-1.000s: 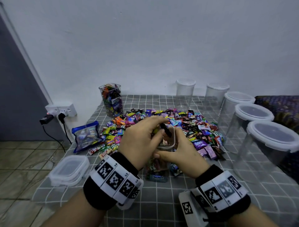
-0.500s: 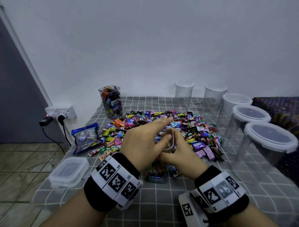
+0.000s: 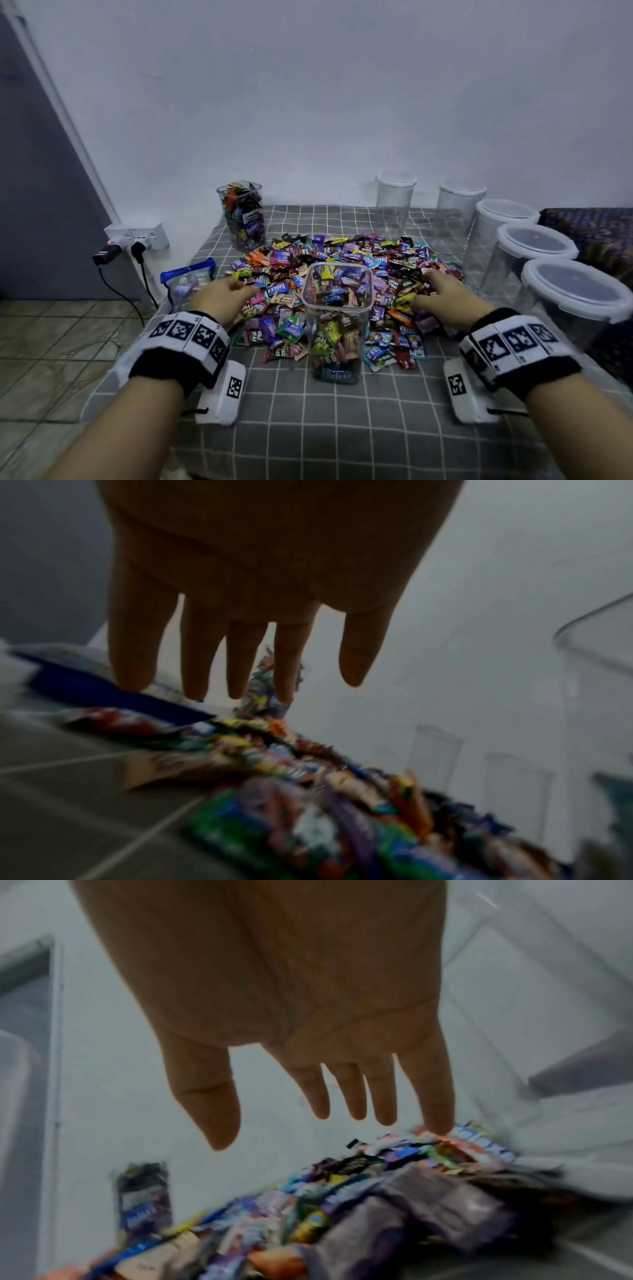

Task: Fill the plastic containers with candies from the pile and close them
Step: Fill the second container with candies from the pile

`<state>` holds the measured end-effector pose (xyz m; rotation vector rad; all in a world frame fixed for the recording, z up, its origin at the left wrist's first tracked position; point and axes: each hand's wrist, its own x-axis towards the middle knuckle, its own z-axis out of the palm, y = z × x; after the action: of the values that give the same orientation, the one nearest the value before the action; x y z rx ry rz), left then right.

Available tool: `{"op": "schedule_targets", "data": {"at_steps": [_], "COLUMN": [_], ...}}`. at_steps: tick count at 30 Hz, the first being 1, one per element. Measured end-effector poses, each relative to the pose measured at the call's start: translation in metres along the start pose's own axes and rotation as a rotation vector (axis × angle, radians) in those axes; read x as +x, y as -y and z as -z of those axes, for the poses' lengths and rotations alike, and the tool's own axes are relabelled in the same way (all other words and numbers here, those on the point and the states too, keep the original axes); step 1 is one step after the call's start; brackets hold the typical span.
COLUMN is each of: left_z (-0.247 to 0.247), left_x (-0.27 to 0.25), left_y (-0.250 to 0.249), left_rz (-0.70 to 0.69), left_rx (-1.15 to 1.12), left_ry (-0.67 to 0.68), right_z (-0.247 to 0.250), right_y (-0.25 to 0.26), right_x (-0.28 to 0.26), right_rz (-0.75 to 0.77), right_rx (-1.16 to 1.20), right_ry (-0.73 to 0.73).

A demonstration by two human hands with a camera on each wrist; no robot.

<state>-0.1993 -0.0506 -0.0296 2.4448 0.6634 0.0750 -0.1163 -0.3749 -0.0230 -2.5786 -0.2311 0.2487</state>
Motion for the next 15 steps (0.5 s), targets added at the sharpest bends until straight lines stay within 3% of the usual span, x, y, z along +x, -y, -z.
{"op": "schedule_targets", "data": {"at_steps": [3, 6, 15], "left_z": [-0.007, -0.010, -0.017], "left_x": [0.010, 0.014, 0.010], "left_y": [0.010, 0.007, 0.004], "left_rz": [0.092, 0.105, 0.096], "left_rx": [0.173, 0.236, 0.350], "left_ry": [0.101, 0.109, 0.129], "right_z": [-0.005, -0.010, -0.019], "right_y": [-0.008, -0.005, 0.014], "right_x": [0.006, 0.005, -0.001], "right_rz": [-0.131, -0.177, -0.127], "right_rx": [-0.215, -0.261, -0.374], "right_ry": [0.107, 0.176, 0.260]}}
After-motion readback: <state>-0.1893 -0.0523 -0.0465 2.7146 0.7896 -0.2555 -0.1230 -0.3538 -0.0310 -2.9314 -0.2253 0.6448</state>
